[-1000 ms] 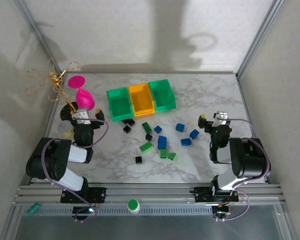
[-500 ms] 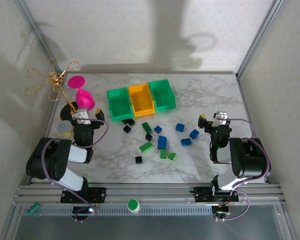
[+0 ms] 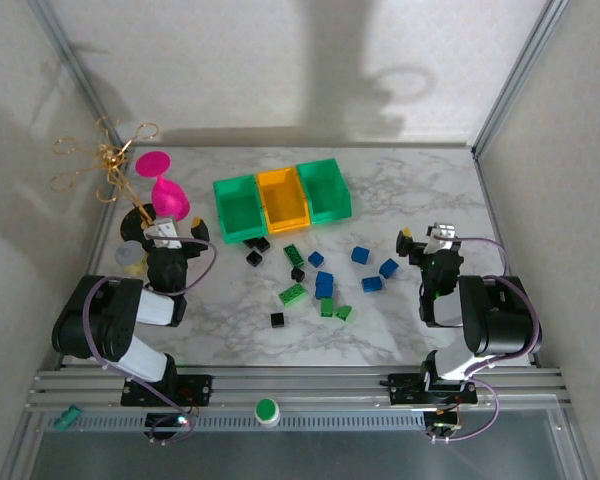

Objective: Sort the legos into containers by color
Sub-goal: Pick up the lego from the center of the table.

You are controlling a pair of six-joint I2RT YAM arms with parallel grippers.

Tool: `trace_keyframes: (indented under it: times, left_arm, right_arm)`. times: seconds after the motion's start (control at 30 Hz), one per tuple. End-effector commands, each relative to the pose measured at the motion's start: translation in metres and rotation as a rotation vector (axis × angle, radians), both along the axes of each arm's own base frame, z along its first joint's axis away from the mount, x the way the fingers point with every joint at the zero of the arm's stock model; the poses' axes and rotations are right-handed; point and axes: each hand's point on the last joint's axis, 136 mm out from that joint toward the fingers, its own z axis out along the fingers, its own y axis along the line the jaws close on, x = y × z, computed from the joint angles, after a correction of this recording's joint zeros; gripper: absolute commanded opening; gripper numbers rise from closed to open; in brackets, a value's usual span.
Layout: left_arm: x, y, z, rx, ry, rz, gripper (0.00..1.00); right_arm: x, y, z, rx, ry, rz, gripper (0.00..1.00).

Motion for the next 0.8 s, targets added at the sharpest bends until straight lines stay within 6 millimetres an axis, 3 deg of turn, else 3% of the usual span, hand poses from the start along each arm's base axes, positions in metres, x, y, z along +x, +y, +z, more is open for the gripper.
trace_keyframes:
  times: [0.0, 0.53, 0.77]
  left_arm:
    - [0.0, -0.002, -0.008, 0.003, 0.039, -0.017, 0.99]
    - [0.0, -0.002, -0.007, 0.003, 0.031, -0.017, 0.99]
    - [0.014, -0.009, 0.009, -0.001, 0.111, -0.053, 0.99]
  right_arm:
    - [0.005, 0.0, 0.014, -0.009, -0.048, 0.008, 0.99]
    - [0.004, 0.0, 0.013, -0.009, -0.049, 0.007, 0.99]
    - [0.019, -0.006, 0.029, 0.012, -0.001, -0.034, 0.99]
